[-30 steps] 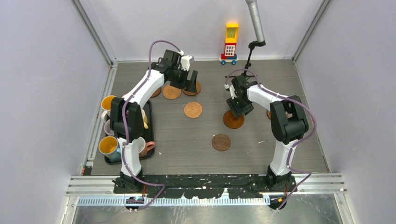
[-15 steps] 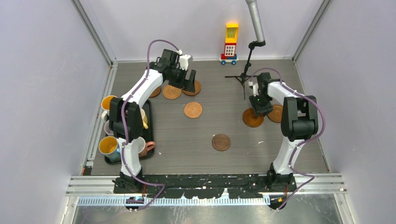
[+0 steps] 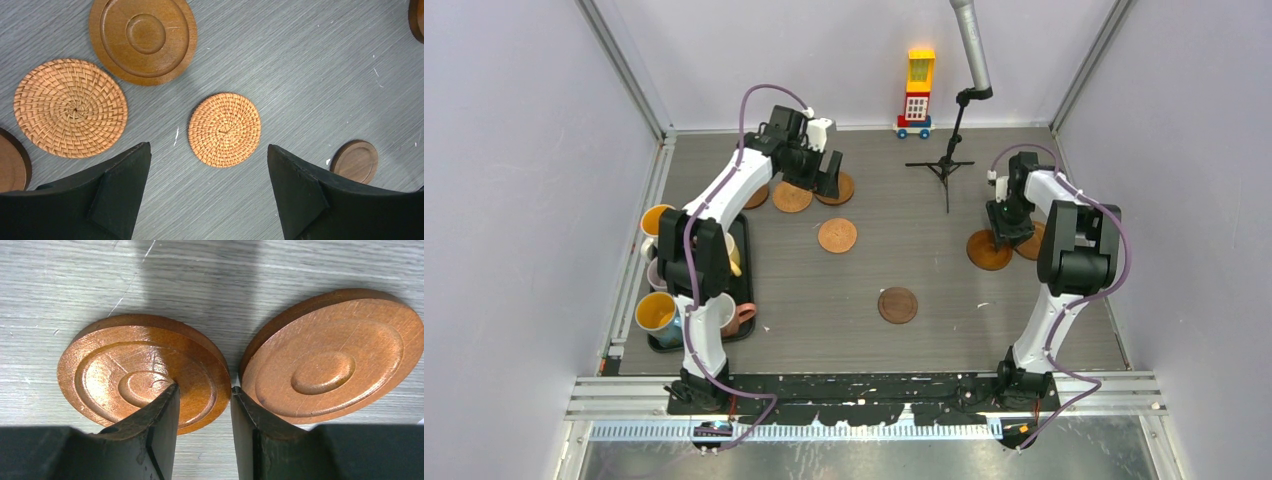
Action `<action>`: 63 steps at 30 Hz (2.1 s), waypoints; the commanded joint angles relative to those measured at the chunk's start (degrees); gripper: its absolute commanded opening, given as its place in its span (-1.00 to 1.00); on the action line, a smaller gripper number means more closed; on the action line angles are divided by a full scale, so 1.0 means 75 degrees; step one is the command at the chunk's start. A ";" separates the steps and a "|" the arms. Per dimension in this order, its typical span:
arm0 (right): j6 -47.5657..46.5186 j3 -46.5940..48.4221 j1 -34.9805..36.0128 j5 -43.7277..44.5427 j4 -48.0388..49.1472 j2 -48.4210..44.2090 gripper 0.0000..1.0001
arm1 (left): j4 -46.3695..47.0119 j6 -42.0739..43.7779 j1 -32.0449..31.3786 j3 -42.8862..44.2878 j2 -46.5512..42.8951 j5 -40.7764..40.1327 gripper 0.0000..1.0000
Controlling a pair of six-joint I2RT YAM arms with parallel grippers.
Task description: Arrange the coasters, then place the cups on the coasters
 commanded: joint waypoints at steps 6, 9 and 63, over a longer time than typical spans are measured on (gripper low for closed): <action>0.0226 0.0512 0.0125 -0.0059 0.0214 0.0507 -0.16 | -0.0329 0.0115 0.0270 0.0525 0.0508 -0.0213 0.75; 0.0343 0.0751 0.0140 -0.0020 0.0220 0.0719 -0.17 | -0.0423 0.0120 0.0368 0.0784 0.0759 -0.0373 0.75; 0.0592 0.1302 0.0146 -0.1508 -0.1008 -0.1597 0.25 | -0.0312 0.0383 -0.1586 0.2999 0.3755 -0.0858 -0.23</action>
